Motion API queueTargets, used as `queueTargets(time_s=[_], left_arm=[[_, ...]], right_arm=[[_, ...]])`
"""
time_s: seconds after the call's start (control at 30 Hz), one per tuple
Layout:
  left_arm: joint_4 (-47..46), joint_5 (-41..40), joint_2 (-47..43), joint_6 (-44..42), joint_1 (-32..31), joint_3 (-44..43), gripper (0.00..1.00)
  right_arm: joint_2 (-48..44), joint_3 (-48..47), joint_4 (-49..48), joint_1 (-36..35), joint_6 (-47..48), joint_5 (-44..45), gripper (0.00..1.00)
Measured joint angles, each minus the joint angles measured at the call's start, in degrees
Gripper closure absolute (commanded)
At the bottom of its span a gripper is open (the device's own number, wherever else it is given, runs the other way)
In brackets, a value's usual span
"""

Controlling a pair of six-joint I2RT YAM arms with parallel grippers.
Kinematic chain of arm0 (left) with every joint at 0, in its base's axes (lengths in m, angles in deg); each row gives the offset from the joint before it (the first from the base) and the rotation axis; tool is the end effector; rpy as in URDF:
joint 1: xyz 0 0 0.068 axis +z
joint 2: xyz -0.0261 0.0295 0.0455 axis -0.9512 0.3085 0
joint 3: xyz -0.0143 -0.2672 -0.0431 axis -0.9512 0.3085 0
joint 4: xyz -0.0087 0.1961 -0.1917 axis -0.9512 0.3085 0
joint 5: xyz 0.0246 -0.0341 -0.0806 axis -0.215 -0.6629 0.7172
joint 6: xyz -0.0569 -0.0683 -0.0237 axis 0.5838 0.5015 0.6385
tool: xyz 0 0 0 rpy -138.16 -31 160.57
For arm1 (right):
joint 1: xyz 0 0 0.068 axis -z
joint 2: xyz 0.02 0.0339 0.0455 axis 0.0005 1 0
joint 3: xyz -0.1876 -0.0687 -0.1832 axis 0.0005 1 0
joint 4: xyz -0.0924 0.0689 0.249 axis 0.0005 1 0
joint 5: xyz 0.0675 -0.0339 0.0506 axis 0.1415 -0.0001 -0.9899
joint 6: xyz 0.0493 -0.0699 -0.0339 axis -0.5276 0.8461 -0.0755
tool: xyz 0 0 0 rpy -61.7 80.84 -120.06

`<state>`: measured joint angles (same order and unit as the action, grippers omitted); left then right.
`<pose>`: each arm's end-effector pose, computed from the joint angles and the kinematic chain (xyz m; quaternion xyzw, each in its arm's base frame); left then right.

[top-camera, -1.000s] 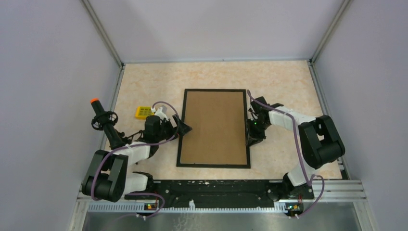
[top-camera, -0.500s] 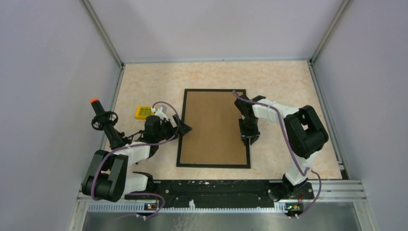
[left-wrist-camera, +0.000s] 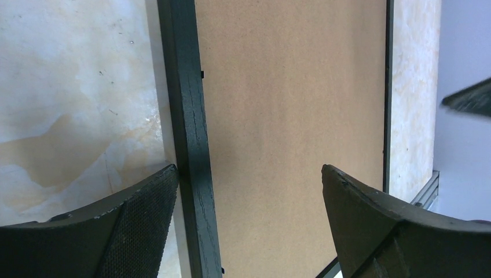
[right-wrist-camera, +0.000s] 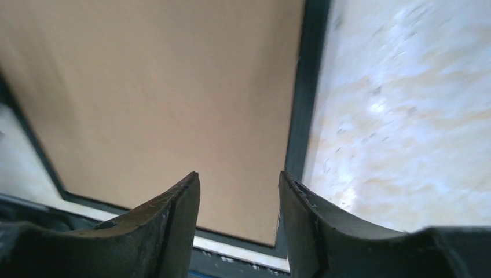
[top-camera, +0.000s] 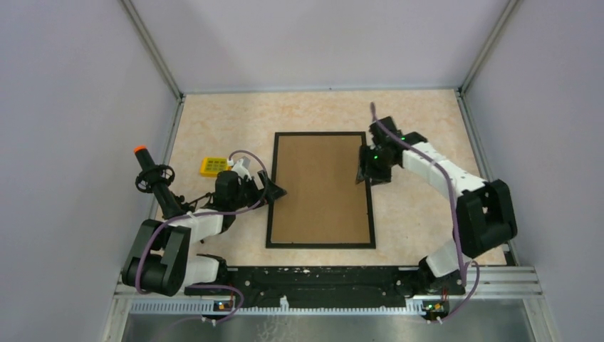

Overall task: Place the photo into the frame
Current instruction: Install the photo frame at the center of the board.

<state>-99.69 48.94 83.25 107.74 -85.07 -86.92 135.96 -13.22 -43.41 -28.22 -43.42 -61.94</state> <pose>0.2531 -0.0950 0.1059 -0.0855 0.8575 -0.3771 0.3394 0.2944 0.1647 0.1706 -0.0038 0.9859 0.1091 0.1267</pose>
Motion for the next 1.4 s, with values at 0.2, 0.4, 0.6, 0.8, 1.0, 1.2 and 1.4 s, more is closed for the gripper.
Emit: queueTargets(time_s=[0.2,0.4,0.6,0.8,1.0,1.2,1.4], left_arm=[[0.17,0.42,0.00,0.31,-0.02,0.00,0.03],[0.15,0.94,0.85,0.42,-0.04,-0.57,0.03],[0.09,1.09,1.01,0.39,-0.07,-0.63,0.03],[-0.04,1.22,1.16,0.42,-0.07,-0.66,0.03],[-0.42,2.12,2.25,0.55,-0.07,-1.27,0.03],[-0.46,2.38,2.60,0.57,-0.07,-1.51,0.03],[-0.46,2.36,2.60,0.57,-0.07,-1.51,0.03]], right_arm=[[-0.15,-3.39,-6.10,12.44,3.41,-6.82,0.72],[9.81,-3.91,-7.06,12.81,6.34,-9.57,0.78],[13.46,-4.02,-7.96,13.55,7.48,-10.69,0.83],[13.46,-4.02,-8.09,14.19,8.04,-10.73,0.82],[13.46,-3.93,-8.26,16.22,9.16,-10.93,0.82],[14.10,-3.91,-9.31,16.87,9.49,-11.10,0.83],[14.95,-3.87,-10.08,16.85,9.55,-12.66,0.83]])
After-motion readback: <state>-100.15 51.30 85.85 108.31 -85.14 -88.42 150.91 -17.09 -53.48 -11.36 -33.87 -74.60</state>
